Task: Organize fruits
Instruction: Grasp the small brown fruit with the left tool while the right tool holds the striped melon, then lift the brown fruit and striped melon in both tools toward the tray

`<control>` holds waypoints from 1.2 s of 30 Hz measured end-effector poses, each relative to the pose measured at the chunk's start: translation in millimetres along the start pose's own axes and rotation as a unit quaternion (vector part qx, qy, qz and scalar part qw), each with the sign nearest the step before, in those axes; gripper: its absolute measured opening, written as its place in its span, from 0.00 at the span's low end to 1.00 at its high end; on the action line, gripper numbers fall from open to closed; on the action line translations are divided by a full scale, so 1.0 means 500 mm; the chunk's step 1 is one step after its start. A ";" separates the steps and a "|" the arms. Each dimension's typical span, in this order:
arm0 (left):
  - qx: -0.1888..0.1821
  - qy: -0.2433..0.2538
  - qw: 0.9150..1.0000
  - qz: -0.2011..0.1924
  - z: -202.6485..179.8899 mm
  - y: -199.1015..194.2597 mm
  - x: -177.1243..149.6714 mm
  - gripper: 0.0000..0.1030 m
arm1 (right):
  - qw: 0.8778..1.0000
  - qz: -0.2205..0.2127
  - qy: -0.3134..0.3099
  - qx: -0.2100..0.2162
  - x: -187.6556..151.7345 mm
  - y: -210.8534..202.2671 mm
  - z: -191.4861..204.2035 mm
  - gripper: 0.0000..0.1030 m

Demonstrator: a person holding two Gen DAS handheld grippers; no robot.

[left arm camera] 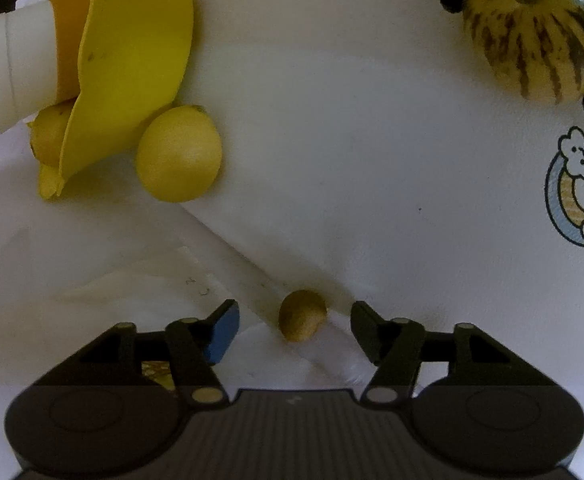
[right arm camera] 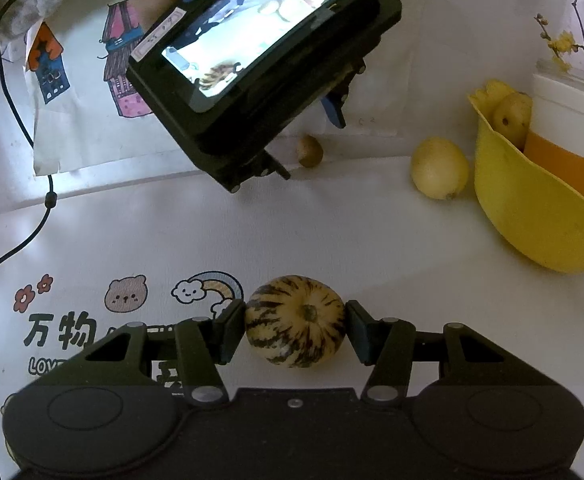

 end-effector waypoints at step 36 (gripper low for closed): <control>-0.086 -0.272 0.951 -0.120 -0.055 -0.077 -0.096 0.21 | 1.000 0.008 -0.016 -0.001 -0.015 -0.015 0.059 0.54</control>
Point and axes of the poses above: each gripper's, at about its wrist camera, not at the fingertips, and y roughly the way its jaws point, z to its left, x to its top, the point moved 9 cm from there along y, roughly the way its jaws point, and after that the axes turned 8 degrees about -y, right-handed, at the moved point
